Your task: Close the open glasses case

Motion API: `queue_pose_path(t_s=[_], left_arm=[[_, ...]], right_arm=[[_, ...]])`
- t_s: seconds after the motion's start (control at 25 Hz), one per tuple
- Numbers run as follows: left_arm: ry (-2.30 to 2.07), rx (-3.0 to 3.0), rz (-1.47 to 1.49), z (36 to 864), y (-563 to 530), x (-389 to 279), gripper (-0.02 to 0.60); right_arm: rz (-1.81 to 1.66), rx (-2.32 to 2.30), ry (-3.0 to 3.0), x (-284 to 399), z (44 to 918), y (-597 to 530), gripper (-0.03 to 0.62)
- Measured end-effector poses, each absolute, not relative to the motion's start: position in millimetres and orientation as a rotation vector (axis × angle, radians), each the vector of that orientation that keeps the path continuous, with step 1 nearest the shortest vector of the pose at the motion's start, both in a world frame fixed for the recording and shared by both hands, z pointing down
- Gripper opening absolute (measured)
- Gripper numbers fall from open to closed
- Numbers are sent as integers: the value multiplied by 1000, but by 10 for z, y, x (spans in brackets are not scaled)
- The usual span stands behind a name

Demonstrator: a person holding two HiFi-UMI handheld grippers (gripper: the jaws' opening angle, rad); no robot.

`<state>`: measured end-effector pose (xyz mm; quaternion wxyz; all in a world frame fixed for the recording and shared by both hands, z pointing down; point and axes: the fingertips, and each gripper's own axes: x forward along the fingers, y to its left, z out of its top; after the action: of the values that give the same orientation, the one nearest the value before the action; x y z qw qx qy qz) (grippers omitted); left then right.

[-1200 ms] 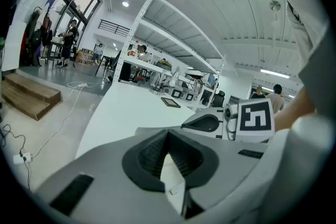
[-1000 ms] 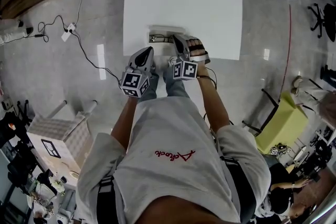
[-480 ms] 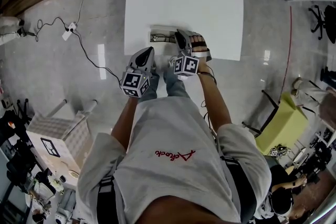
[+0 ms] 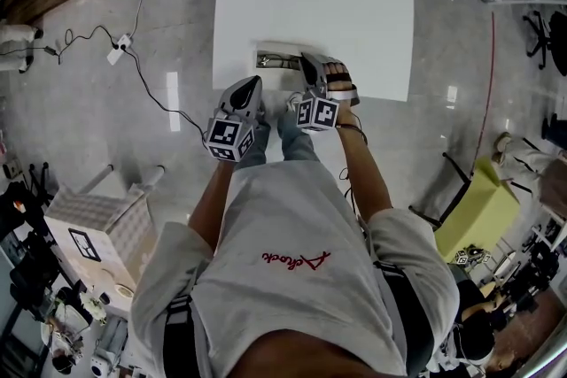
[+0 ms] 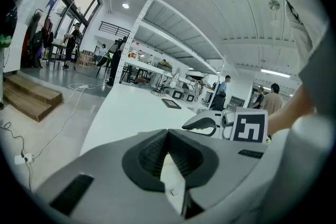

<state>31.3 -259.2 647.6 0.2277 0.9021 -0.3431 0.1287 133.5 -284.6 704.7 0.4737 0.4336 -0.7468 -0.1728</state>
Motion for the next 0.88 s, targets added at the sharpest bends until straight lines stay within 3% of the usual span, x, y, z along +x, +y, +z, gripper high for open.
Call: queue_pose_path(t_s=[0.88], left_arm=[[-954,2480,331,6460,-2574,265,9]], right_arm=[[-309,961,-1836,1132,7421,-2307,72]])
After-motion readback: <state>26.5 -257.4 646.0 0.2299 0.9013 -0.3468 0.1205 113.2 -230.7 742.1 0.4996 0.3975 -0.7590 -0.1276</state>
